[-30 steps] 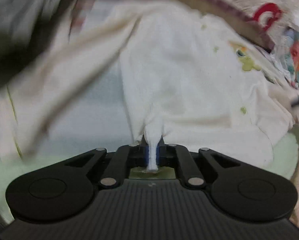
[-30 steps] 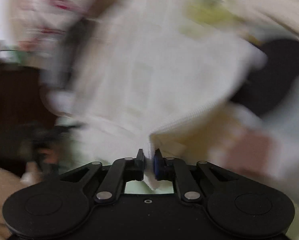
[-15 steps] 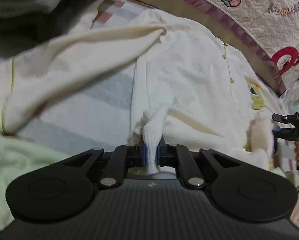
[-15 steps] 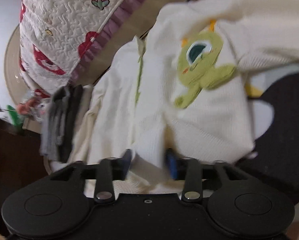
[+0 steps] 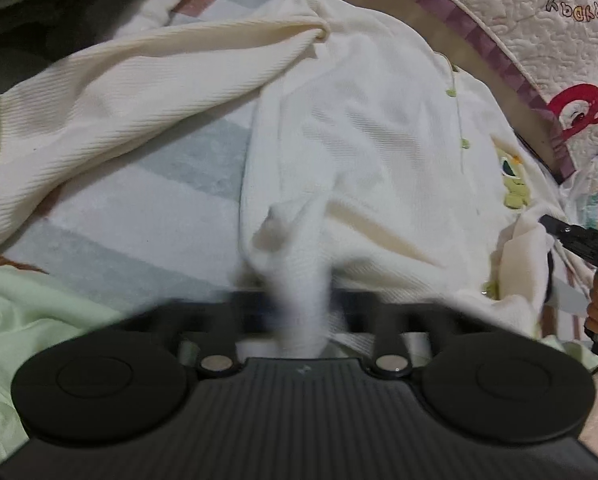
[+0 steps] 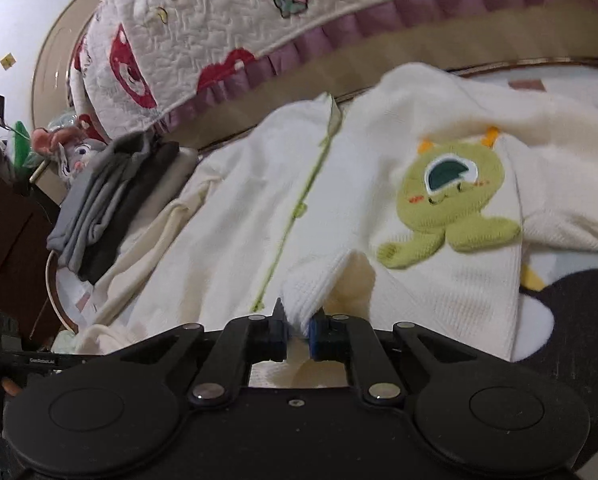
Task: Fold clothes
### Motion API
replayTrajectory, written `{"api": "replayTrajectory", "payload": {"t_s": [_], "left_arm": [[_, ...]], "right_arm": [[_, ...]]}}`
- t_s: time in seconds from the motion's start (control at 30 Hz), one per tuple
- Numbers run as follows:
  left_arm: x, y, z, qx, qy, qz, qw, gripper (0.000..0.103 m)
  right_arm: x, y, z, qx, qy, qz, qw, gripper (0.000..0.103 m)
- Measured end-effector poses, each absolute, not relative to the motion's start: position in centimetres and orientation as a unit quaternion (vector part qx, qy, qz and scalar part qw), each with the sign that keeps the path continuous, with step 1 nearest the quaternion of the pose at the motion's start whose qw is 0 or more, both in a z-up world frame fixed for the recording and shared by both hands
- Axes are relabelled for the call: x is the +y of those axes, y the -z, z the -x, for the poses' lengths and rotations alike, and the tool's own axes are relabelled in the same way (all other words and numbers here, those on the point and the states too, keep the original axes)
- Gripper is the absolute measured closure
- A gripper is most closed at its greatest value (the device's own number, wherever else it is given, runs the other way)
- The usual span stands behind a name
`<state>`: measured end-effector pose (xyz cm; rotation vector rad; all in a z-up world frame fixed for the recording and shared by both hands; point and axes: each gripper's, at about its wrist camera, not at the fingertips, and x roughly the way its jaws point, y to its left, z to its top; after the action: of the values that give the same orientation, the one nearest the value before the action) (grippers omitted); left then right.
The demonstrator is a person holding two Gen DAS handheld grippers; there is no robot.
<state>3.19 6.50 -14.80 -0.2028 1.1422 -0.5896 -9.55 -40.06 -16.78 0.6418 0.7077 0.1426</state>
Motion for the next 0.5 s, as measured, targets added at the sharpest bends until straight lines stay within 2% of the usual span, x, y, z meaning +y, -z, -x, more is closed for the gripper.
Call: {"api": "replayTrajectory", "payload": {"t_s": [0.07,0.13,0.23,0.33,0.43,0.5], "left_arm": [[7.0,12.3,-3.0,0.526,0.292,0.1,0.792,0.098],[8.0,9.2,-2.7,0.516,0.315,0.113,0.788,0.098],[11.7,4.2,-2.0,0.5,0.333,0.182,0.778,0.098],[15.6,0.5,-0.3,0.484,0.342,0.245,0.767,0.098],[17.6,-0.2,1.9,0.486,0.331,0.238,0.773,0.098],[17.8,2.5,2.9,0.526,0.319,0.215,0.759,0.097]], "right_arm": [[-40.7,14.2,11.4,0.31,-0.071,-0.351,0.881,0.091],[-41.0,11.1,13.6,0.301,-0.07,-0.348,0.885,0.091],[-41.8,5.6,17.5,0.331,-0.047,-0.327,0.884,0.092],[-43.4,1.8,22.3,0.339,-0.052,-0.401,0.849,0.091],[-44.1,0.3,26.7,0.354,-0.064,-0.469,0.807,0.092],[-43.6,2.3,28.3,0.387,-0.05,-0.502,0.772,0.092]]}}
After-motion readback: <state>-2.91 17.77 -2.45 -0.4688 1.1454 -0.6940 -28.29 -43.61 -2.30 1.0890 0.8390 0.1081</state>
